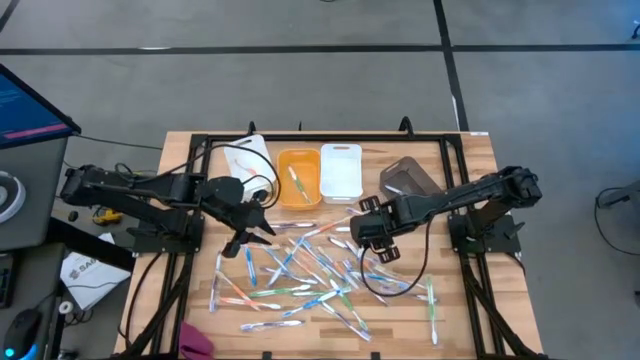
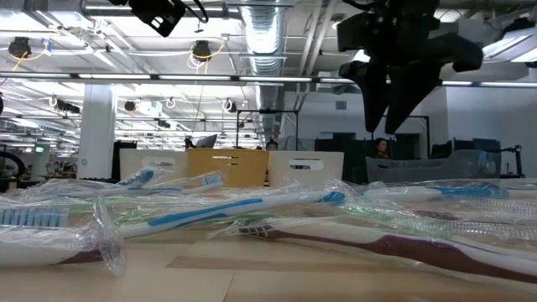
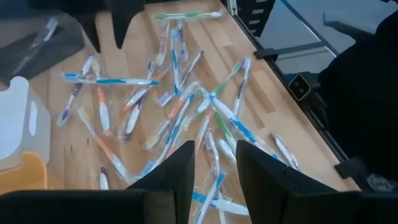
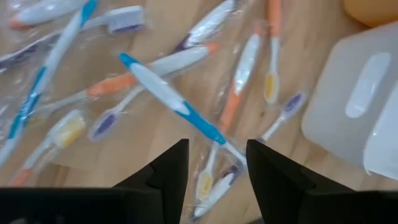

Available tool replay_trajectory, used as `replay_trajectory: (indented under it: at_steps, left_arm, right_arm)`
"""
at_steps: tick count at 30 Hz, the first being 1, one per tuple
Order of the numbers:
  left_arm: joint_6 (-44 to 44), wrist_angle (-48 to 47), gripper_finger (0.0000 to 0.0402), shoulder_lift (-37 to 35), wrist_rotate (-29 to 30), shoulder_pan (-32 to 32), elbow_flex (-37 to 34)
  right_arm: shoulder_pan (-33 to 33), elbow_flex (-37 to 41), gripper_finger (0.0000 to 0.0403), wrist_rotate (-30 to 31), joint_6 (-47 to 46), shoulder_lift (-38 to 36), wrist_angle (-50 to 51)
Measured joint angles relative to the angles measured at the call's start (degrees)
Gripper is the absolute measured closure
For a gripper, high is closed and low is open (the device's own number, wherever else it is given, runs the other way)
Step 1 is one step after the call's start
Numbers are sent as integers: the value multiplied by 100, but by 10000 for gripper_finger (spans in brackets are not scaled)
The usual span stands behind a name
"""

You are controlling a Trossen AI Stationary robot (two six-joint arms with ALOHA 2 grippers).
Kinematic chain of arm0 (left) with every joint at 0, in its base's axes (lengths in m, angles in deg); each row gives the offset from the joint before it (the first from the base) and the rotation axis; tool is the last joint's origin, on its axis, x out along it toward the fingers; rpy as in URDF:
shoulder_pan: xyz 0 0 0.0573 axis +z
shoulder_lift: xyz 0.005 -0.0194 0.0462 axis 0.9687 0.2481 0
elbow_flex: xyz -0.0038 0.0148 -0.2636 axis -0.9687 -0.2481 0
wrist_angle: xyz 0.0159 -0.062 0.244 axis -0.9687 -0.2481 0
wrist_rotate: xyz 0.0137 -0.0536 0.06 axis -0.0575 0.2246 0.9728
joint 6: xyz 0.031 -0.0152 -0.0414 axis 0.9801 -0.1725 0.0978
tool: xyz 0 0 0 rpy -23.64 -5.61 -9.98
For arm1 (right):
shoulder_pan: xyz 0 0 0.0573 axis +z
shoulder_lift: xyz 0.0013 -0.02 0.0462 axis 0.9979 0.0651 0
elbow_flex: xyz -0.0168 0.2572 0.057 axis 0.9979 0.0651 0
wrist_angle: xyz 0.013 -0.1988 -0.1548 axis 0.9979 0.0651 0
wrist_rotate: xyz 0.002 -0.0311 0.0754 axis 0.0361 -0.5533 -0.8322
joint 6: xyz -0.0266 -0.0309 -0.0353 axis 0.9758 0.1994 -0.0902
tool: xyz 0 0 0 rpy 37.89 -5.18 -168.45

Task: Pick & Place Toothbrushes
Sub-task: Put the white blue toothbrush into the right white bin

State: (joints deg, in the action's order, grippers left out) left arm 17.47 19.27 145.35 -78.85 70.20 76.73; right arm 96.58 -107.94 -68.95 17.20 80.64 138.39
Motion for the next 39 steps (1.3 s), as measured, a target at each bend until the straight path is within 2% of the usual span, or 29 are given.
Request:
replay_trajectory:
  at_steps: [4,9,21,39]
  left_arm:
    - [2,1,291,32,0,-2,0]
    - [9,56,291,30,2,-2,-130]
    - [15,224,291,33,2,11,-463]
    - [13,296,291,32,2,14,-463]
  right_arm:
    - [-72,30,254,-30,-2,-4,-57]
    - [-68,420,252,-381,183,-4,-510]
    - [-68,831,255,-383,918,-4,-1140]
    - [-99,848,255,-433,988,-2,-1205]
